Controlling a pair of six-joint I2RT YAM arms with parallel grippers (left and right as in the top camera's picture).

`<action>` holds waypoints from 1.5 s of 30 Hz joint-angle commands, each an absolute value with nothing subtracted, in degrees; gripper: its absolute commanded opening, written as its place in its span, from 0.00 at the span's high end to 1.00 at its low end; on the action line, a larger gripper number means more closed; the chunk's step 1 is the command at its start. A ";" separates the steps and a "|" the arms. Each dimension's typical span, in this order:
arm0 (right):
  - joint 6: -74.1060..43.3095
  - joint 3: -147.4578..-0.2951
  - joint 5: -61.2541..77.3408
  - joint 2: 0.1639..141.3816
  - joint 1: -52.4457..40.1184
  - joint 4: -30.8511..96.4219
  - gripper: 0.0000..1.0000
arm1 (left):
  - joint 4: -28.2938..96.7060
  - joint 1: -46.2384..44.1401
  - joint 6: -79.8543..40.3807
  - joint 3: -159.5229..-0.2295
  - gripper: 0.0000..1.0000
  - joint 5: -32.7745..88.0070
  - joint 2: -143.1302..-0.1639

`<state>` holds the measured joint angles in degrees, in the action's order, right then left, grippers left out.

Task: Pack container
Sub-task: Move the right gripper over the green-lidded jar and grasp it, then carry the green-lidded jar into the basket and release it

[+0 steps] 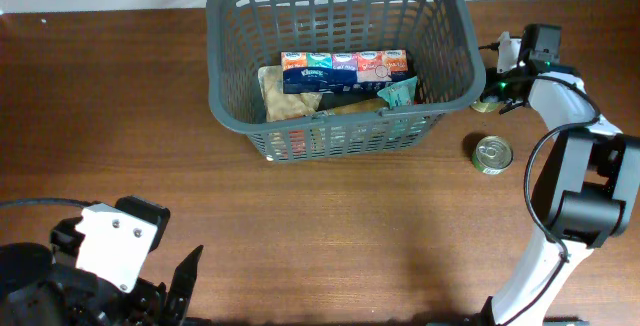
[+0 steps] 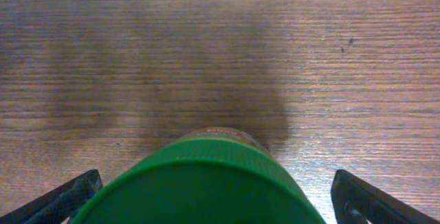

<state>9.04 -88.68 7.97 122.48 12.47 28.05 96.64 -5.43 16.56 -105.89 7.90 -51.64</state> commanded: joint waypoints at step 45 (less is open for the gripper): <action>-2.24 -131.74 4.03 123.04 15.14 53.17 0.53 | 96.64 -5.08 17.23 -106.39 0.01 7.53 -51.81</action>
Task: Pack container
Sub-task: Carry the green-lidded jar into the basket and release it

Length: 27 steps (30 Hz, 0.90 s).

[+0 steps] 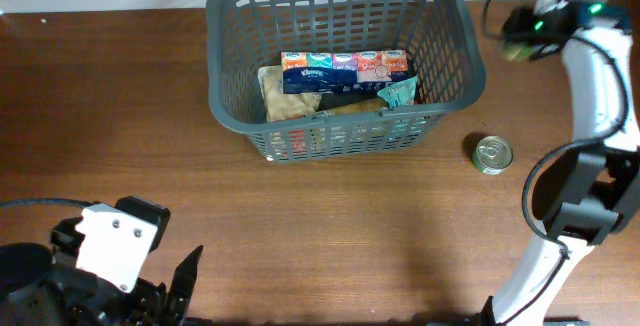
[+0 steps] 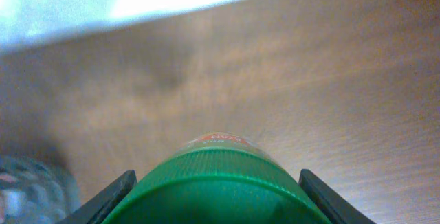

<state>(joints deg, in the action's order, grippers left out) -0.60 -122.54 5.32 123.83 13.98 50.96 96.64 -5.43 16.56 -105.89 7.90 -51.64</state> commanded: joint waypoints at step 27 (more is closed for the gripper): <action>-3.14 -153.14 11.35 123.26 -15.42 76.53 0.51 | 96.64 -5.08 17.23 -106.39 0.01 7.53 -51.81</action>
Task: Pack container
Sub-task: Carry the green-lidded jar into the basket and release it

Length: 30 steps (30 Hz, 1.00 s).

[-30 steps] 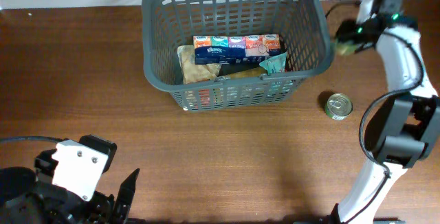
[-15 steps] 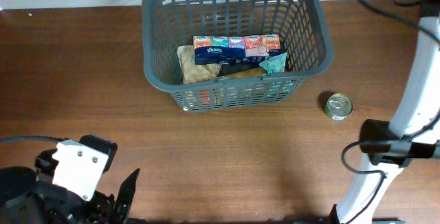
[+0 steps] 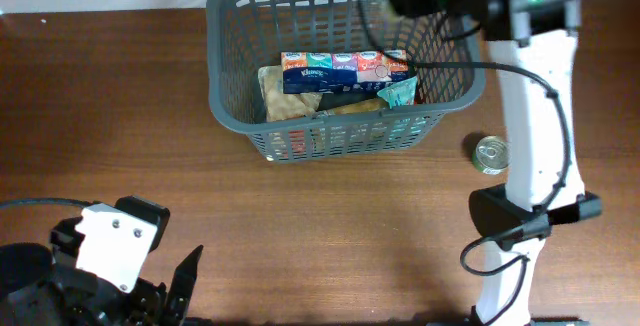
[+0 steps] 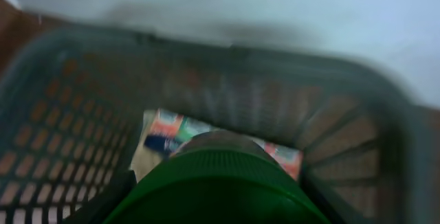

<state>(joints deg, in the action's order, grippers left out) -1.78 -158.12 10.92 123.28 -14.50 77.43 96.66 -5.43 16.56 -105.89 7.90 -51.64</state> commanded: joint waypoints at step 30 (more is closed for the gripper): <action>-5.37 -132.99 8.32 122.32 -16.73 67.48 0.07 | 96.64 -5.08 17.26 -106.39 0.01 7.53 -51.81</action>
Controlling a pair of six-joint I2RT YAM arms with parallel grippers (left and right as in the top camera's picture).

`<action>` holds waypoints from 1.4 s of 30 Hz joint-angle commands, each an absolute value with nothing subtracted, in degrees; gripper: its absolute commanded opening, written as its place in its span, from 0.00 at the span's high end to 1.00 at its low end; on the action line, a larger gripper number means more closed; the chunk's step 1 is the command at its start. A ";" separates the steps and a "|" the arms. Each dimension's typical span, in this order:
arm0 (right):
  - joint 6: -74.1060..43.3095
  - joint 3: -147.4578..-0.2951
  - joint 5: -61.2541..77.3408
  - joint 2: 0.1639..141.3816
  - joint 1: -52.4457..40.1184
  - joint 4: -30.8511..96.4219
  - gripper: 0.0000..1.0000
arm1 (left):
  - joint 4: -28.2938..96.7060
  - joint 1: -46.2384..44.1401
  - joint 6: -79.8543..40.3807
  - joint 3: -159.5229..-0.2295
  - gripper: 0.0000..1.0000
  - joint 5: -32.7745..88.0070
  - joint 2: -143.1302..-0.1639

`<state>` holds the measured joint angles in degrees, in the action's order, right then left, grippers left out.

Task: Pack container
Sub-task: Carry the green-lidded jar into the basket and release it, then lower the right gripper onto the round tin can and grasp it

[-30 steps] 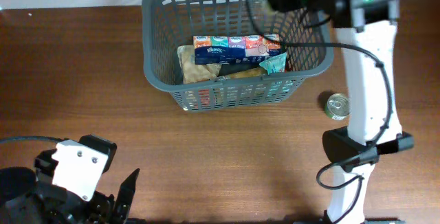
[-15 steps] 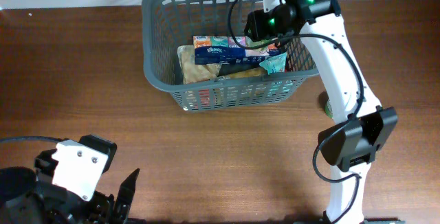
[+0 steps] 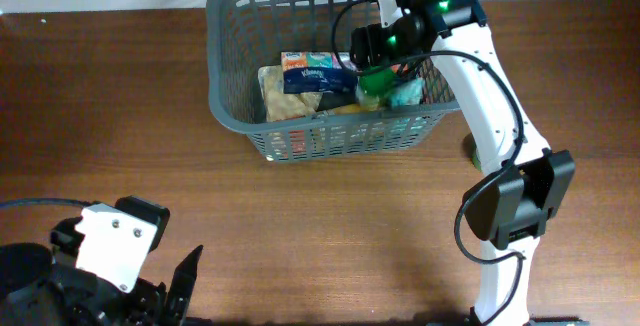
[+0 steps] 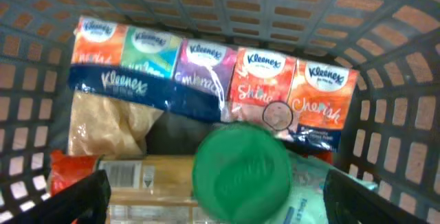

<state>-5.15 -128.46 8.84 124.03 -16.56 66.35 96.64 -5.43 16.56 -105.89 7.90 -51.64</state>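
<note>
The grey plastic basket [image 3: 215, 26] stands at the back of the wooden table. A green-lidded jar [image 4: 240, 172] sits free inside it among the packed goods, showing as a green patch [image 3: 372, 81] in the overhead view. My right gripper [image 4: 220, 200] hangs open directly above it, its fingers [image 4: 72, 200] spread wide to both sides of the lid without touching it. In the overhead view the right gripper [image 3: 378, 54] is over the basket's right half. My left gripper [image 3: 185, 271] rests at the near left corner, far from the basket.
In the basket lie a multipack of Kleenex tissues [image 4: 206, 80], a brown bag [image 4: 110, 121], a tan box with a barcode [image 4: 151, 176] and a teal packet [image 4: 316, 196]. The basket's walls [image 4: 385, 59] rise close around the right gripper.
My right gripper was shut on the jar above the basket's far rim. Now it is lower inside the basket and open, and the jar is loose among the goods.
The right gripper stood open around the green-lidded jar on the table right of the basket. Then it held the jar lifted near the table's back edge, then over the basket. Now the jar is in the basket, let go. The left arm stayed still.
</note>
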 commanded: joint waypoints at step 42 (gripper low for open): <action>-11.51 -82.15 -9.43 81.10 7.51 60.27 0.00 | 96.64 -5.08 17.26 -106.39 0.01 7.53 -51.81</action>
<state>-9.23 -88.40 -7.75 83.79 5.85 61.67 96.66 -5.43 16.56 -105.93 7.90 -51.64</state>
